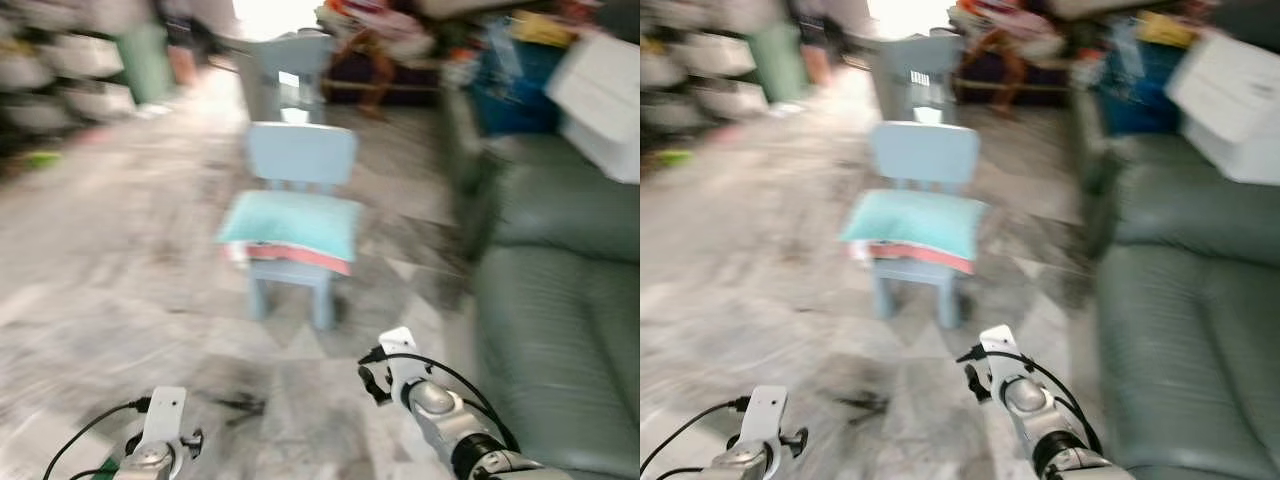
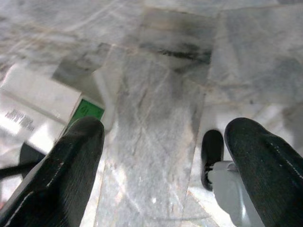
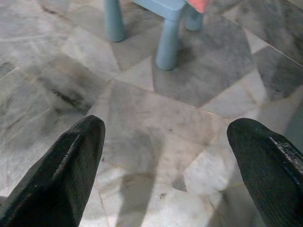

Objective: Move the pillow to the sofa

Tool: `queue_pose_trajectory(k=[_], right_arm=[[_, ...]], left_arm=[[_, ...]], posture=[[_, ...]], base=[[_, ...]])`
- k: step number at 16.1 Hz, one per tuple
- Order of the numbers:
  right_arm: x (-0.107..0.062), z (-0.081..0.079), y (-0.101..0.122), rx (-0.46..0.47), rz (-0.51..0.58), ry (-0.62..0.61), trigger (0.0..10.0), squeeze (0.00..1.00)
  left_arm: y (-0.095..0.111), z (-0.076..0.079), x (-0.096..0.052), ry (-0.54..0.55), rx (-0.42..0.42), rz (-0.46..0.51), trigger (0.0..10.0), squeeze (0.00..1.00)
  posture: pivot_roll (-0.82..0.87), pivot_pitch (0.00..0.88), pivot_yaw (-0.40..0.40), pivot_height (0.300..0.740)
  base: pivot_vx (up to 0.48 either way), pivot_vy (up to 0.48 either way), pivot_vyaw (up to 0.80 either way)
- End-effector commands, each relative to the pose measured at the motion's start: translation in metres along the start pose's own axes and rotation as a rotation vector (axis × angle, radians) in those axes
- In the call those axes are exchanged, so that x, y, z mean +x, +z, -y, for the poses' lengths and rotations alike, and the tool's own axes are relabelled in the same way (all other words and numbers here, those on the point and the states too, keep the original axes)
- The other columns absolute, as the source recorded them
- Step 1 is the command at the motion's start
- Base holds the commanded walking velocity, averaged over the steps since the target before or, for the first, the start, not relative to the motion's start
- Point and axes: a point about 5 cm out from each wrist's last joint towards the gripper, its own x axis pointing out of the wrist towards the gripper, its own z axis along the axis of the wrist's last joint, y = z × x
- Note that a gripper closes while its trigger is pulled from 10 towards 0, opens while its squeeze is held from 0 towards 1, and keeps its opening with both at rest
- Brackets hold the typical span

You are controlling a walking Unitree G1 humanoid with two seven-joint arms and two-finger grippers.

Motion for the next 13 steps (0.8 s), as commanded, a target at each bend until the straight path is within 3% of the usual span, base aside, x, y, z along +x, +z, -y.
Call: queue_pose_trajectory(k=[1, 5, 10, 13], right_arm=[[-0.001, 0.004, -0.002, 0.008, -0.008, -0.017, 10.0, 0.00], [-0.001, 0.004, -0.001, 0.018, 0.000, -0.017, 10.0, 0.00], [-0.001, 0.004, -0.001, 0.035, 0.000, -0.016, 10.0, 0.00], [-0.004, 0.014, -0.009, 0.115, -0.017, -0.076, 10.0, 0.00]], left_arm=[[-0.001, -0.003, 0.000, 0.010, -0.001, -0.007, 10.0, 0.00], [-0.001, -0.004, 0.000, 0.000, 0.004, -0.009, 10.0, 0.00], [-0.002, -0.003, 0.000, -0.019, 0.009, 0.001, 10.0, 0.00], [-0.001, -0.002, 0.000, -0.030, -0.007, 0.005, 10.0, 0.00]], posture=[[-0.10, 0.000, -0.001, 0.740], [-0.10, 0.000, 0.000, 0.740], [-0.10, 0.000, 0.002, 0.740], [-0.09, 0.000, 0.002, 0.740]], base=[[0.000, 0.000, 0.80], [0.000, 0.000, 0.75], [0.000, 0.000, 0.00], [0.000, 0.000, 0.00]])
